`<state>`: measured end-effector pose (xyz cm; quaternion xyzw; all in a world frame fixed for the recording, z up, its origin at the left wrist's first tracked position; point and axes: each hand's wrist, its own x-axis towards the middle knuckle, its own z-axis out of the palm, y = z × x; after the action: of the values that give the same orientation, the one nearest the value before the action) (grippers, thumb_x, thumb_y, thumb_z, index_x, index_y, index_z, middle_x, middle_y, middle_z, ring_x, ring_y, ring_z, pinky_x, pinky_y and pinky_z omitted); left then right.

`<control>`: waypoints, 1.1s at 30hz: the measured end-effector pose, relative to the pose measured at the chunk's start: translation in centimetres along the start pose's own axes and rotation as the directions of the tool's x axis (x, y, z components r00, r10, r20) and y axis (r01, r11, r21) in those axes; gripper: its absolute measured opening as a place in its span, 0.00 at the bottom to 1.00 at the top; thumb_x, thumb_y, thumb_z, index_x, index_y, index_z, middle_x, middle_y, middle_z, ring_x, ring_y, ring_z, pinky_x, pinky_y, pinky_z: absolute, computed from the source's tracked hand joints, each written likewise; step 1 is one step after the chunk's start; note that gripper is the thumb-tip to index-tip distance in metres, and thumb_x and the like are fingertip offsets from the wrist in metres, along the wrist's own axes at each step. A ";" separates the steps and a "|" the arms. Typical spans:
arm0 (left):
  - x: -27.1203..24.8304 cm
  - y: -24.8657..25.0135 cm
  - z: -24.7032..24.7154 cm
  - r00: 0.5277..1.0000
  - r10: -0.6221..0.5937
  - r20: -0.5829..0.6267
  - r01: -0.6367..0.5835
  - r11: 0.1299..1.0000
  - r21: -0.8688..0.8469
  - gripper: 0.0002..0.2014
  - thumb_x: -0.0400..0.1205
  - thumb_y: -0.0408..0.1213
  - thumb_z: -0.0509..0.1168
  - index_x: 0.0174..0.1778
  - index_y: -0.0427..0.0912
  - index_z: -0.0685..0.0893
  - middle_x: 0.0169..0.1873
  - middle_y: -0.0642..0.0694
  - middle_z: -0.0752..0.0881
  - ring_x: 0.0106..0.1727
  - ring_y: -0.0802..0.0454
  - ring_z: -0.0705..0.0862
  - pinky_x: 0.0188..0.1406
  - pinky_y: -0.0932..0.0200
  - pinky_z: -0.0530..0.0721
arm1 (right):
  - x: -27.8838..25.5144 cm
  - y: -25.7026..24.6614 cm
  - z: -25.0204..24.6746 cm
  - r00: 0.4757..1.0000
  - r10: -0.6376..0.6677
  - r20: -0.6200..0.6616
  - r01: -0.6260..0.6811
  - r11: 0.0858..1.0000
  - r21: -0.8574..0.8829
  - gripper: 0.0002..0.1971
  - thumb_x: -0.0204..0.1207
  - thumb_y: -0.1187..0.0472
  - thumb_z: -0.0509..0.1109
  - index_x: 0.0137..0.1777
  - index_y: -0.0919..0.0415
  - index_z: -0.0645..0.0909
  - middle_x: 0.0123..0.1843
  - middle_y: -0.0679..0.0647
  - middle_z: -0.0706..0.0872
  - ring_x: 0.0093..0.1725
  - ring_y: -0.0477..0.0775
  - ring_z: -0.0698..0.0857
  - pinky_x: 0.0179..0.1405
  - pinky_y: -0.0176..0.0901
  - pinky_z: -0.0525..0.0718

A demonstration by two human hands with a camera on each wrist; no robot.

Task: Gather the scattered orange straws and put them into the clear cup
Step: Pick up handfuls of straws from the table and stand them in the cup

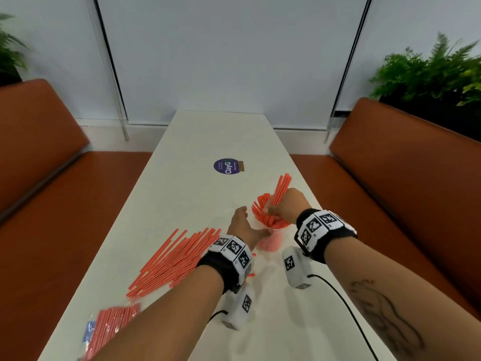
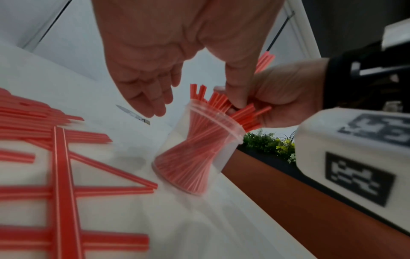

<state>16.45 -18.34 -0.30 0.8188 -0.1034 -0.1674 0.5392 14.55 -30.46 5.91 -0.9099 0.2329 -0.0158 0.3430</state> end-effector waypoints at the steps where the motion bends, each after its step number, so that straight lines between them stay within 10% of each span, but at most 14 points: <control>1: 0.1 -0.1 0.1 1.000 -0.001 0.009 0.001 1.000 0.004 0.46 0.69 0.38 0.77 0.79 0.40 0.57 0.76 0.42 0.68 0.75 0.42 0.71 0.74 0.47 0.71 | 0.0 0.1 0.3 1.000 -0.009 0.008 0.009 0.999 -0.031 0.12 0.69 0.59 0.77 0.48 0.66 0.84 0.40 0.55 0.86 0.36 0.51 0.84 0.31 0.34 0.80; 4: 0.6 -0.7 0.2 0.999 0.032 0.021 -0.033 0.999 0.042 0.43 0.71 0.39 0.75 0.79 0.41 0.58 0.76 0.43 0.68 0.74 0.42 0.72 0.73 0.47 0.72 | -0.2 0.0 0.0 0.997 -0.044 -0.066 0.041 0.998 -0.036 0.11 0.69 0.55 0.77 0.44 0.62 0.83 0.41 0.52 0.85 0.46 0.54 0.84 0.34 0.33 0.75; 11: 1.0 -0.6 0.4 0.980 0.189 0.070 -0.190 0.982 0.015 0.42 0.65 0.64 0.65 0.72 0.42 0.70 0.68 0.46 0.78 0.66 0.44 0.78 0.61 0.55 0.76 | 0.7 1.5 -0.2 0.978 -0.149 -0.149 0.151 0.989 0.001 0.25 0.78 0.49 0.66 0.72 0.57 0.71 0.73 0.56 0.75 0.70 0.58 0.77 0.70 0.51 0.72; 17: 2.0 -0.5 0.9 0.986 0.167 0.026 -0.169 0.980 0.106 0.20 0.80 0.45 0.63 0.68 0.44 0.72 0.65 0.48 0.81 0.62 0.46 0.83 0.61 0.53 0.79 | 1.9 2.7 1.4 0.993 -0.092 0.075 0.115 0.901 -0.418 0.31 0.81 0.38 0.45 0.81 0.52 0.56 0.83 0.56 0.58 0.84 0.58 0.50 0.77 0.73 0.46; 22: 2.3 -0.5 1.1 0.984 0.180 0.005 -0.180 0.978 0.104 0.18 0.80 0.43 0.64 0.65 0.44 0.74 0.62 0.48 0.82 0.61 0.46 0.83 0.61 0.53 0.78 | 1.4 0.7 -0.9 0.927 -0.292 -0.235 0.254 0.950 -0.180 0.37 0.81 0.38 0.45 0.83 0.57 0.39 0.86 0.55 0.44 0.85 0.53 0.42 0.81 0.61 0.38; 25: 2.3 -0.6 1.2 0.984 0.180 0.003 -0.180 0.979 0.094 0.15 0.80 0.41 0.63 0.63 0.45 0.74 0.60 0.48 0.82 0.60 0.47 0.83 0.58 0.56 0.76 | 1.1 0.0 -0.8 0.844 -0.486 -0.225 0.425 0.863 -0.272 0.38 0.78 0.38 0.41 0.83 0.58 0.39 0.86 0.54 0.42 0.85 0.52 0.41 0.80 0.54 0.40; 28: 2.3 -0.5 1.1 0.986 0.169 -0.004 -0.168 0.982 0.082 0.14 0.80 0.41 0.64 0.61 0.46 0.75 0.58 0.50 0.82 0.55 0.49 0.83 0.50 0.61 0.75 | 1.4 0.4 0.5 0.871 -0.491 -0.003 0.456 0.811 -0.366 0.34 0.82 0.43 0.43 0.83 0.57 0.39 0.86 0.53 0.41 0.84 0.50 0.40 0.81 0.53 0.41; 31: 2.1 -0.3 1.0 0.986 0.164 0.005 -0.164 0.984 0.075 0.15 0.79 0.43 0.65 0.59 0.45 0.75 0.53 0.50 0.83 0.51 0.50 0.83 0.43 0.62 0.77 | 1.7 1.2 1.4 0.902 -0.380 0.204 0.430 0.822 -0.374 0.26 0.86 0.52 0.45 0.82 0.59 0.54 0.84 0.53 0.58 0.85 0.51 0.50 0.82 0.57 0.46; 33: 1.9 -0.3 1.0 0.986 0.168 0.013 -0.168 0.981 0.091 0.17 0.79 0.43 0.66 0.62 0.44 0.75 0.56 0.47 0.83 0.54 0.47 0.84 0.51 0.57 0.80 | 1.7 1.4 1.5 0.904 -0.418 0.096 0.423 0.833 -0.357 0.22 0.85 0.53 0.50 0.75 0.58 0.68 0.78 0.54 0.72 0.80 0.54 0.65 0.79 0.55 0.57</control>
<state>17.86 -19.70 -1.25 0.8308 -0.1812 -0.1182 0.5128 15.72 -31.20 3.63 -0.9867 0.0238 -0.0401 0.1556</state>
